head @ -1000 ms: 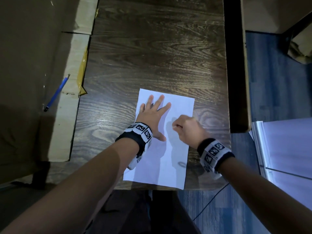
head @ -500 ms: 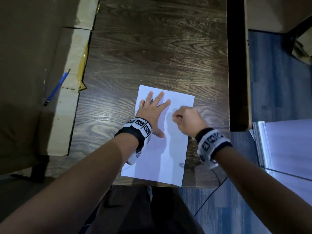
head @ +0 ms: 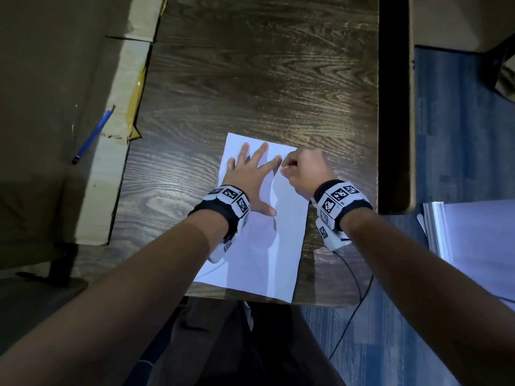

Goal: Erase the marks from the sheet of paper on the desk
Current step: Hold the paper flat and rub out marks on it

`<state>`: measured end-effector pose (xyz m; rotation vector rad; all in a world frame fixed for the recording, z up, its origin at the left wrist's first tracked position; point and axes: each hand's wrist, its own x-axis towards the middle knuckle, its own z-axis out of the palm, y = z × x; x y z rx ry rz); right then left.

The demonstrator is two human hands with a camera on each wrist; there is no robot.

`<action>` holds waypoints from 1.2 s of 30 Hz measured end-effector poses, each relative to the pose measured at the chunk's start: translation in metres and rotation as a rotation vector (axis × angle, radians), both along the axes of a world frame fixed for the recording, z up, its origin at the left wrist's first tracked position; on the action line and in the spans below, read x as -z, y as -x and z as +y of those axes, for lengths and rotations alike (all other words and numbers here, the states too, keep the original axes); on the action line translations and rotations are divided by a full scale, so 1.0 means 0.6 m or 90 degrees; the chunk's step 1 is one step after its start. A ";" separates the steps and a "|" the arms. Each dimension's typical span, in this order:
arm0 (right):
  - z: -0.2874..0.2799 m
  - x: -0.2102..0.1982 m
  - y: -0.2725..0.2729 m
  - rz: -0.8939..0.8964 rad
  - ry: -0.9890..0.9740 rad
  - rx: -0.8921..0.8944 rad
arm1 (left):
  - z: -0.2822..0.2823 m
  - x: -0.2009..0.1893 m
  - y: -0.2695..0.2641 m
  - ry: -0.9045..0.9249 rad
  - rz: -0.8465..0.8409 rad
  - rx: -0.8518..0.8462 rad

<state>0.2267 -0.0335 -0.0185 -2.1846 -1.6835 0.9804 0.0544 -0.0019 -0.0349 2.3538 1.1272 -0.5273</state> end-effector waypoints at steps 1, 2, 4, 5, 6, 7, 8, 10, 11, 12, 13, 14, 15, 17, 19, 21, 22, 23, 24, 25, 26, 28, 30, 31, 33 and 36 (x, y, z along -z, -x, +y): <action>-0.002 0.002 0.001 -0.009 -0.005 0.002 | 0.001 -0.002 -0.002 -0.005 0.005 0.001; -0.017 0.003 0.006 -0.022 -0.005 -0.004 | 0.001 -0.003 -0.003 -0.005 0.009 0.001; -0.064 0.006 0.021 -0.026 -0.012 -0.044 | 0.003 -0.003 -0.004 -0.004 0.015 0.002; -0.085 0.006 0.028 -0.019 -0.014 -0.069 | 0.003 -0.003 -0.003 -0.005 0.018 0.003; -0.096 0.005 0.029 -0.017 -0.005 -0.092 | 0.003 -0.002 -0.003 -0.005 0.018 0.002; -0.090 0.003 0.026 -0.020 0.000 -0.106 | 0.004 -0.001 -0.004 -0.004 0.015 0.000; -0.073 0.002 0.020 -0.030 0.003 -0.108 | 0.003 -0.001 -0.003 -0.002 0.011 -0.002; -0.030 0.001 0.010 -0.030 0.005 -0.085 | 0.004 0.000 -0.003 0.004 0.002 -0.002; -0.013 0.002 0.008 -0.027 0.004 -0.072 | 0.004 0.000 -0.001 0.007 0.001 -0.002; -0.006 0.002 0.009 -0.029 0.000 -0.058 | 0.004 -0.001 0.001 0.007 0.000 -0.001; -0.008 0.005 0.013 -0.038 -0.013 -0.043 | 0.005 -0.001 0.001 0.007 0.001 0.002; -0.020 0.007 0.019 -0.054 -0.019 -0.028 | 0.006 -0.001 0.002 0.007 0.001 0.007; -0.039 0.010 0.026 -0.063 -0.022 -0.019 | 0.006 -0.001 0.002 0.006 0.003 0.010; -0.082 0.007 0.041 -0.057 -0.012 -0.039 | 0.007 0.000 0.002 0.003 0.007 0.011; -0.099 0.000 0.046 -0.041 0.007 -0.081 | 0.007 0.001 0.002 -0.002 0.011 0.013; -0.063 -0.004 0.032 -0.055 0.000 -0.065 | 0.008 0.002 0.002 0.000 0.010 0.014; -0.037 -0.002 0.021 -0.059 -0.010 -0.030 | 0.009 0.003 0.003 0.005 0.007 0.013; -0.011 0.001 0.008 -0.053 -0.018 0.010 | 0.009 0.005 0.005 0.008 0.003 0.011; 0.009 0.004 -0.001 -0.045 -0.017 0.047 | 0.009 0.007 0.006 0.008 -0.001 0.008; 0.017 0.009 -0.005 -0.040 -0.019 0.074 | 0.010 0.009 0.008 0.008 -0.005 0.004; 0.014 0.014 -0.003 -0.043 -0.023 0.089 | 0.010 0.011 0.008 0.008 -0.009 -0.002; -0.030 0.020 0.020 -0.039 -0.033 0.062 | 0.009 0.013 0.009 0.006 -0.016 -0.011; -0.087 0.013 0.050 -0.015 -0.022 -0.028 | 0.009 0.012 0.009 0.008 -0.018 -0.016; -0.098 0.009 0.053 0.002 -0.015 -0.068 | 0.010 0.011 0.008 0.009 -0.020 -0.018; -0.066 0.005 0.036 -0.008 -0.013 -0.100 | 0.011 0.011 0.009 0.008 -0.023 -0.019; 0.017 0.018 -0.001 -0.024 -0.055 -0.028 | 0.013 0.008 0.010 0.014 -0.021 -0.024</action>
